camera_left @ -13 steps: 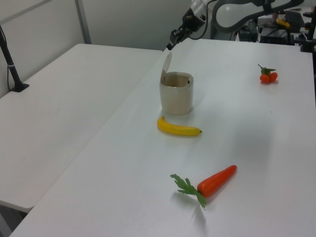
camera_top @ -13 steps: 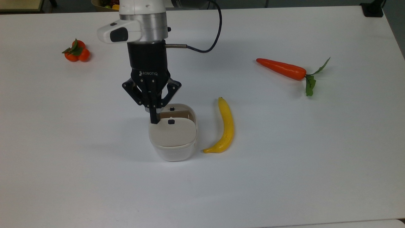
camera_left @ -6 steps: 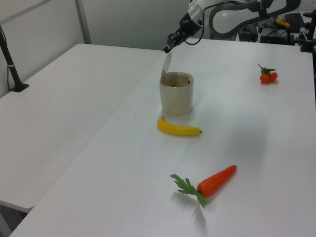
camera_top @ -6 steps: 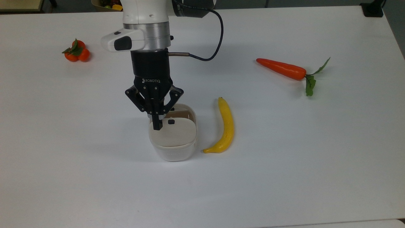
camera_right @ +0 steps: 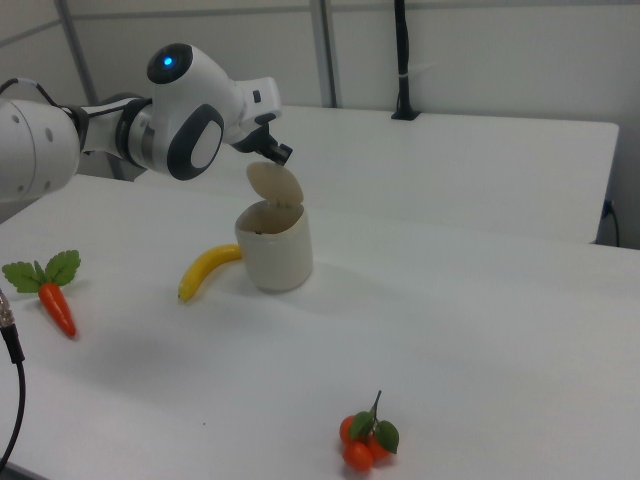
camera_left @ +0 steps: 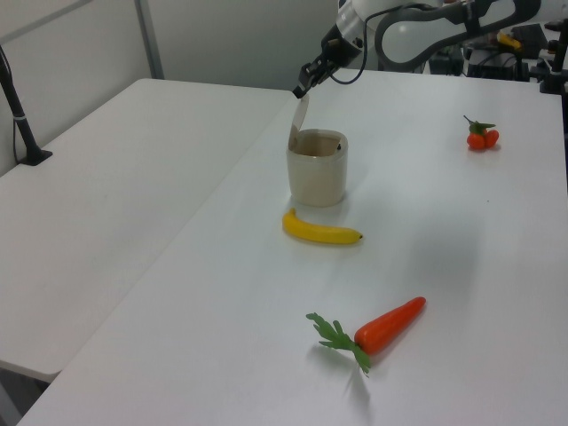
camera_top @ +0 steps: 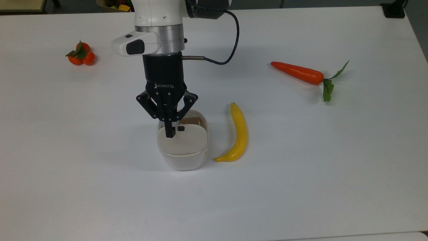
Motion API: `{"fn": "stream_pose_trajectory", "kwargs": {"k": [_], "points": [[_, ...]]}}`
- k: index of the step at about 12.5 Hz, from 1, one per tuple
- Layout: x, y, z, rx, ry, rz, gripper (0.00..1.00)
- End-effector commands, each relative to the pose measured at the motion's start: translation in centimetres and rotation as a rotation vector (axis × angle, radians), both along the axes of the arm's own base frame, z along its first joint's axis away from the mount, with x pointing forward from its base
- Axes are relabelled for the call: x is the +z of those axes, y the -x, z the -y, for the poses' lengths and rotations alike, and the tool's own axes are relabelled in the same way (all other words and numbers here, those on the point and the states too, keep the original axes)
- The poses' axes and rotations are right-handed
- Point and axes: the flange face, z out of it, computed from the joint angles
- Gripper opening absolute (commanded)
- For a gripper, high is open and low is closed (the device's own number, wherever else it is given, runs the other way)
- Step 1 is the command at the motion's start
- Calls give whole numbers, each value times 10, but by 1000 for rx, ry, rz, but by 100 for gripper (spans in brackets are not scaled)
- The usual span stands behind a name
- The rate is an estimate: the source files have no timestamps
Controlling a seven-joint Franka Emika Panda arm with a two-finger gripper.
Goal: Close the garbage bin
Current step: 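Push the raised lid down over the bin opening with the gripper, then press the gripper down on the closed lid to seat it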
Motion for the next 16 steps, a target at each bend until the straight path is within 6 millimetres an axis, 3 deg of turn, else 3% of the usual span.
{"fn": "stream_pose_trajectory", "kwargs": {"k": [1, 3, 6, 11, 16], "points": [[4, 13, -6, 24, 13, -84, 3], [9, 20, -6, 33, 12, -138, 3], [-9, 25, -18, 57, 10, -207, 3], [-11, 25, -16, 55, 10, -214, 3], [-32, 30, -11, 52, 26, -256, 3]]}}
